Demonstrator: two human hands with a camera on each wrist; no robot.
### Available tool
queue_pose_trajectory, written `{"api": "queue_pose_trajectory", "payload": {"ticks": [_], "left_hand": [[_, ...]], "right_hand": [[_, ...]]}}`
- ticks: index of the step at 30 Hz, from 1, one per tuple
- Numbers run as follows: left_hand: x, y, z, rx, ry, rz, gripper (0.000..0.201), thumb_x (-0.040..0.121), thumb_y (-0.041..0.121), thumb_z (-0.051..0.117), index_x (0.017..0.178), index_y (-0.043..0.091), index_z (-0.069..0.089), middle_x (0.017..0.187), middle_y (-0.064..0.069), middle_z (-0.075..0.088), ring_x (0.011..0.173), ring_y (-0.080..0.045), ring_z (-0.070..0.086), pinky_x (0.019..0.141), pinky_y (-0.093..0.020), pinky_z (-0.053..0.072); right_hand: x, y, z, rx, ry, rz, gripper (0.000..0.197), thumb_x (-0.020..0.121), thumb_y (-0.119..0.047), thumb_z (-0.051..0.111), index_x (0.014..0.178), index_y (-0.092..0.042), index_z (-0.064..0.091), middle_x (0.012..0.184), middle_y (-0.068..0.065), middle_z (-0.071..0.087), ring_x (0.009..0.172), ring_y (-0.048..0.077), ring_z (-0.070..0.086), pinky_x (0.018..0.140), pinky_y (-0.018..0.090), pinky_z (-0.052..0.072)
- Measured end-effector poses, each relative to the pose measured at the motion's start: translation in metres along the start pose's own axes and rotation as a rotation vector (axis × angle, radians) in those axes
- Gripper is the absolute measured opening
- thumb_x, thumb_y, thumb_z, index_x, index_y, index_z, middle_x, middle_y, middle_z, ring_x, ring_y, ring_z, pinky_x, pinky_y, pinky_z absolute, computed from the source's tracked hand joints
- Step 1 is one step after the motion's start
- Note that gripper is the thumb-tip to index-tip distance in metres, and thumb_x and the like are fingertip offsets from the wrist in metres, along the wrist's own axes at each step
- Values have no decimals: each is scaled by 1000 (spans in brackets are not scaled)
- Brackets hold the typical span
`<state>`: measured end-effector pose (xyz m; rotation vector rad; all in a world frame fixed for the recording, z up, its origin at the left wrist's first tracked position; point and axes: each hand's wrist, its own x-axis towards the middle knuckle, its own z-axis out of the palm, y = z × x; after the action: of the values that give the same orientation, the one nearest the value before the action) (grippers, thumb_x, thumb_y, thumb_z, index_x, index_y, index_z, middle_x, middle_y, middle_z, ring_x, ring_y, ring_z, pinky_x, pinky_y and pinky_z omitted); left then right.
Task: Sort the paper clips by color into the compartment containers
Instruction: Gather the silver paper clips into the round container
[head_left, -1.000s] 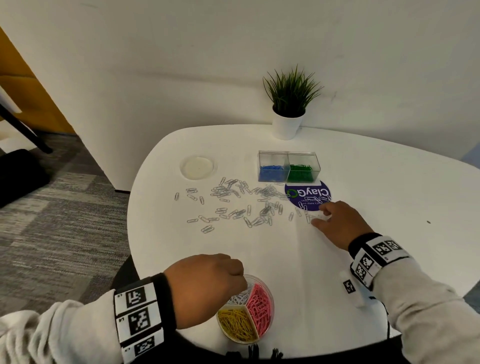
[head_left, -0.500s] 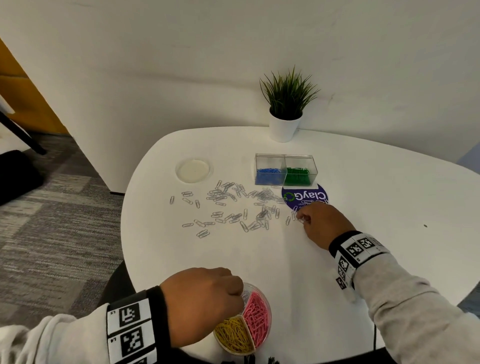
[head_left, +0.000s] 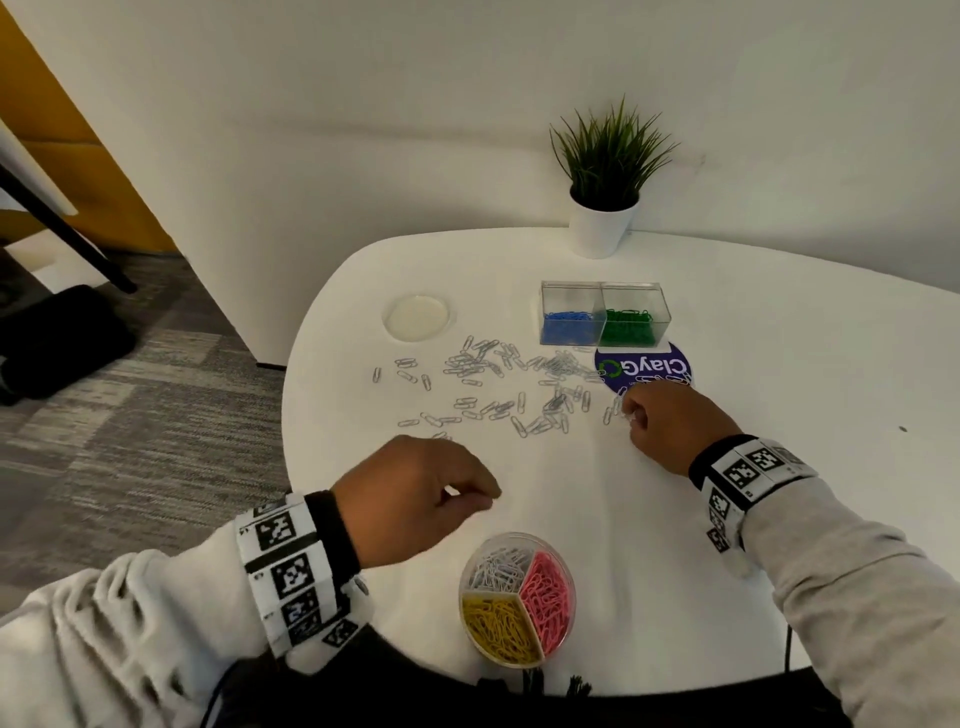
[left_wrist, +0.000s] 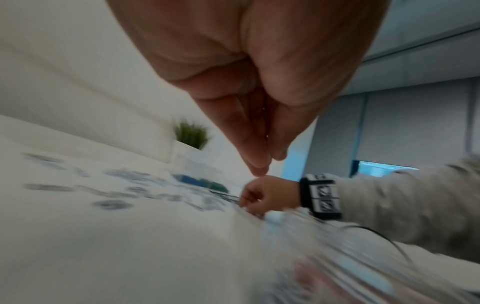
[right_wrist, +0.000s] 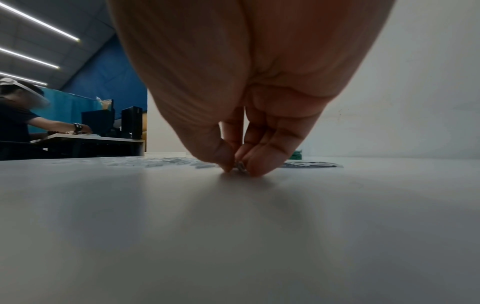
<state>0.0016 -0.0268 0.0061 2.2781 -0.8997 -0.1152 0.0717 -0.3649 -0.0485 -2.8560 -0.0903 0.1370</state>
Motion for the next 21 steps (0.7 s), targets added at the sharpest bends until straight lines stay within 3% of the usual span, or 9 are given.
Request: {"api": "queue_pose_trajectory", "payload": {"ticks": [3,6,9,11,13,15,16,18,21], "left_hand": [[10,-33,-15,124,62,-186,12,88,22,71,97,30,74,92,16,69,83,-2,65,74,-26,56],[19,-61,-26,413,-83,-407,17,93,32,62,108,26,69,103,8,64,94,-14,62,86,-31,50],[21,-74,-23,463,-153,-479,34,91,51,60,114,26,65,100,9,59,93,-12,58,86,-28,47],[24,-75,-15,421,-139,-475,44,89,57,59,123,29,61,103,11,56,94,-9,57,87,-25,46],[28,-76,-8,429,-131,-466,50,90,58,58,132,31,56,117,8,53,101,-13,59,90,-26,45],[34,-78,-4,458,-133,-465,48,92,54,57,133,30,52,125,4,47,106,-20,59,93,-30,46],[37,-80,-3,452,-133,-460,42,93,51,57,130,32,54,124,3,46,106,-22,59,91,-31,47],[41,-84,0,451,-156,-426,20,94,40,54,112,34,61,110,5,48,98,-22,59,85,-31,47],[42,-87,7,518,-232,-372,22,98,29,45,104,31,66,101,6,52,95,-19,60,84,-31,48]], "right_hand": [[1,0,0,61,-7,36,11,88,-16,59,97,-20,62,97,-3,64,89,17,57,83,30,48],[0,2,0,104,-32,48,11,88,-13,57,93,-23,59,99,-4,65,90,17,58,83,30,48],[-3,3,-6,174,-2,71,14,89,-11,60,89,-25,59,91,-6,65,82,14,59,72,23,43],[-6,2,-14,516,92,167,13,88,-6,64,91,-19,65,84,0,67,72,15,60,66,23,46],[-11,0,-25,1244,127,308,16,86,2,66,97,-9,69,79,7,65,65,16,57,60,24,51],[-17,3,-35,1893,73,396,26,74,-1,77,97,-9,68,75,2,61,62,11,56,55,20,51],[-19,6,-37,2089,43,405,37,61,-3,86,93,-11,68,74,0,61,63,10,57,55,20,51],[-22,12,-39,2294,25,360,57,38,-2,96,86,-12,67,75,0,60,68,10,58,55,22,51],[-28,18,-32,2391,15,386,55,31,4,86,76,-10,59,78,-2,51,69,14,57,54,24,50]]}}
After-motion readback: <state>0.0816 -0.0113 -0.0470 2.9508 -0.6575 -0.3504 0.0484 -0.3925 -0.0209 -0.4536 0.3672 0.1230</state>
